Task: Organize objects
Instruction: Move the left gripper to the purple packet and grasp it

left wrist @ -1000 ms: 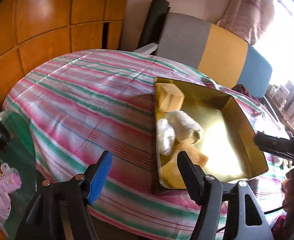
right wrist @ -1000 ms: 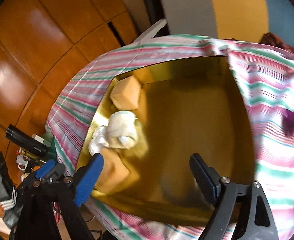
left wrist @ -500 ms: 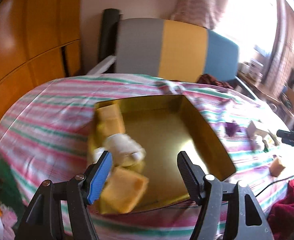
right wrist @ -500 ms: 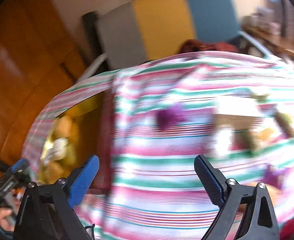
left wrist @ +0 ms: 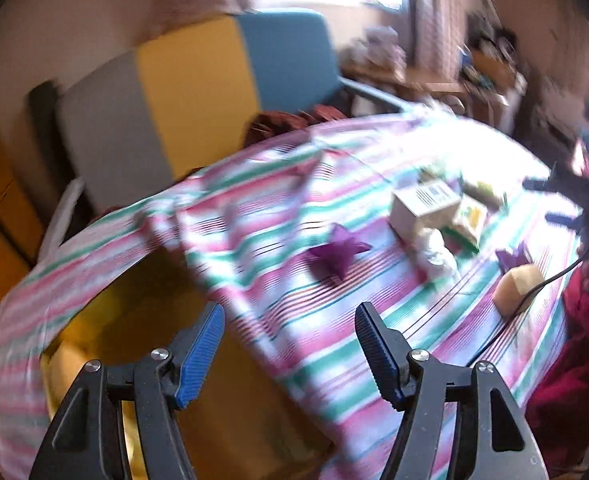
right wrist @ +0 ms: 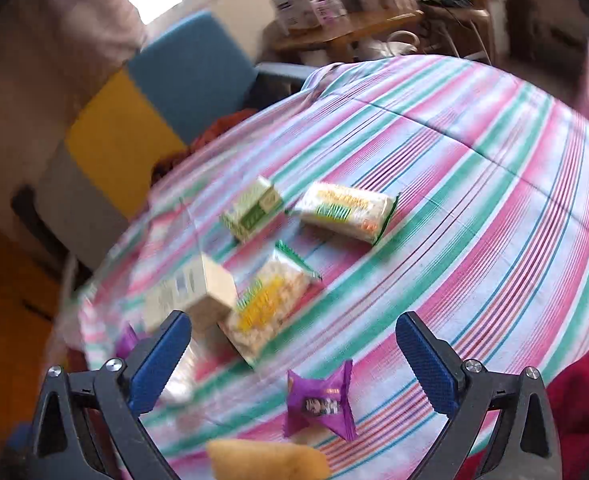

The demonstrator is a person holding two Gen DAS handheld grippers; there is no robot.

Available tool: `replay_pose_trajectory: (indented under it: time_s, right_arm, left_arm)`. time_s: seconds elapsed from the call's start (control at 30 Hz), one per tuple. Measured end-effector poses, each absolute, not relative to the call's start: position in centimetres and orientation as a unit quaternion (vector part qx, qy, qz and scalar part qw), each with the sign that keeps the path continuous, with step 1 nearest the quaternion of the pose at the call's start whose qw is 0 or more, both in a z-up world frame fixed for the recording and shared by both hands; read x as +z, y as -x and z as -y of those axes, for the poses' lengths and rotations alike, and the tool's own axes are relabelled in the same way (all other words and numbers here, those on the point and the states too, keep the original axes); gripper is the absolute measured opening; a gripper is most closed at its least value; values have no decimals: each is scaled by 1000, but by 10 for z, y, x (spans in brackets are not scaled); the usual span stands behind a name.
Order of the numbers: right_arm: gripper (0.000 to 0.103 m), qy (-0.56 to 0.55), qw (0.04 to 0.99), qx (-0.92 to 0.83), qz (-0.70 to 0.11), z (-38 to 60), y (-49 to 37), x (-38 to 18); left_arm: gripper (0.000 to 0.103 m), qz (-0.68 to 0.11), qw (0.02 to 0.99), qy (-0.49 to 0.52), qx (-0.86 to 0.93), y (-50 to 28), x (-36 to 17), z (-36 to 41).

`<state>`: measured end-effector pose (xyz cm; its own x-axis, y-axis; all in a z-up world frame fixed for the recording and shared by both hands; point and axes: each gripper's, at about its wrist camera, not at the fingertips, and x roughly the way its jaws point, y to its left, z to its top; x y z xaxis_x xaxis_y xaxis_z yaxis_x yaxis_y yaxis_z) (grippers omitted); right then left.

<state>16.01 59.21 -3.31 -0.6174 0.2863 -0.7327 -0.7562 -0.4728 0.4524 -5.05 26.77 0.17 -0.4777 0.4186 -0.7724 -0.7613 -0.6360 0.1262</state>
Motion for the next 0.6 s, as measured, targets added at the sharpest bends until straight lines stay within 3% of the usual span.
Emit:
replay_pose_trajectory:
  time_s: [0.37,0.6]
  right_arm:
    - [103,301,272,813,-417,-583,-153,-36]
    - [103,307,256,810,-429,-583,-152,-40]
  left_arm:
    - [68,-351,395,405,747,87,-69,-368]
    - [68,-360,391,423,734,108,-91,-387]
